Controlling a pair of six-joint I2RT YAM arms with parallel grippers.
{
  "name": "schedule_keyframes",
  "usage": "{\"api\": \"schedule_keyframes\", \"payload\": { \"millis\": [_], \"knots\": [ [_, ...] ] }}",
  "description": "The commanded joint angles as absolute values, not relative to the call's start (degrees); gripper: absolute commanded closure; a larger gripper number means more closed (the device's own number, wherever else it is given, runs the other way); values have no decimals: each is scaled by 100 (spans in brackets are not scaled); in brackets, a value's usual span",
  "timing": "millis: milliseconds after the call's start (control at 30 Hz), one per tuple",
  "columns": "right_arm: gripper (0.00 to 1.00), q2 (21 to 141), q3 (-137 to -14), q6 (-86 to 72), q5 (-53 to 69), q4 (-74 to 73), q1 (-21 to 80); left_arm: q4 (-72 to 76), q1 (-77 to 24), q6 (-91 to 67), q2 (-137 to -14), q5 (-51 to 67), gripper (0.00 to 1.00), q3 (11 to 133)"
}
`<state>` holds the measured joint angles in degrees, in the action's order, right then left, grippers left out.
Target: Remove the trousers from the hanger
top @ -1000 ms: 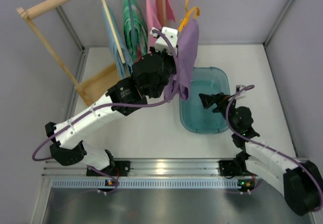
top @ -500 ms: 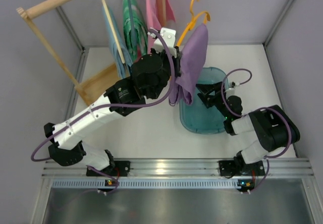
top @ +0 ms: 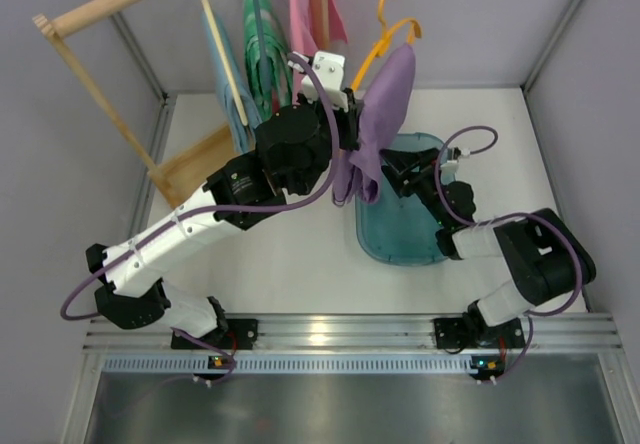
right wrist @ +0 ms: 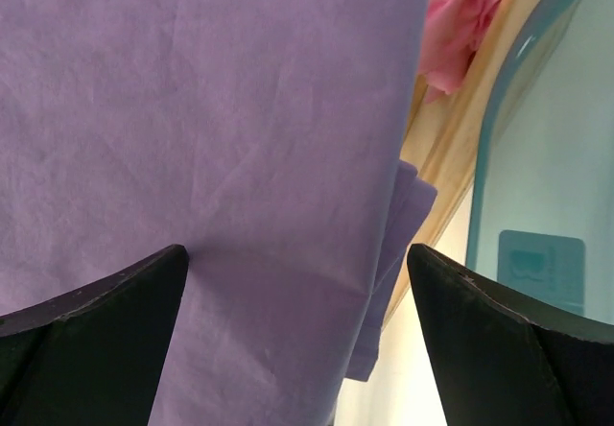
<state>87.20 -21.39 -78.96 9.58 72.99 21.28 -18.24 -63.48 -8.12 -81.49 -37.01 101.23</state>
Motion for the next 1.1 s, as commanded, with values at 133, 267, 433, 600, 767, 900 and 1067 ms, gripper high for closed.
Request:
{"api": "schedule_keyframes", "payload": {
  "millis": [133, 267, 433, 600, 767, 900, 1067],
  "knots": [
    [1, 8912, -2487, -8007, 712, 9809, 2347, -1028, -6381, -1081, -7778, -3542, 100, 10459],
    [8, 8930, -2593, -8016, 571, 9809, 2452, -1028, -6381, -1195, -7708, -3480, 100, 10424],
    [19, 8947, -2865, -8077, 597, 9817, 2663, -1020, -6381, -1283, -7699, -3516, 100, 10424],
    [39, 8772, -2874, -7902, 606, 9809, 2839, -1028, -6381, -1178, -7761, -3674, 100, 10380],
    [85, 8341, -2795, -7665, 659, 9809, 2865, -1011, -6381, -1099, -7796, -3761, 100, 10345],
    [100, 8069, -2664, -7436, 721, 9800, 2865, -932, -6381, -679, -7892, -4130, 100, 10406],
    [100, 7454, -2224, -7154, 738, 9739, 2716, -239, -6381, 208, -7989, -4956, 100, 10074]
  ]
}}
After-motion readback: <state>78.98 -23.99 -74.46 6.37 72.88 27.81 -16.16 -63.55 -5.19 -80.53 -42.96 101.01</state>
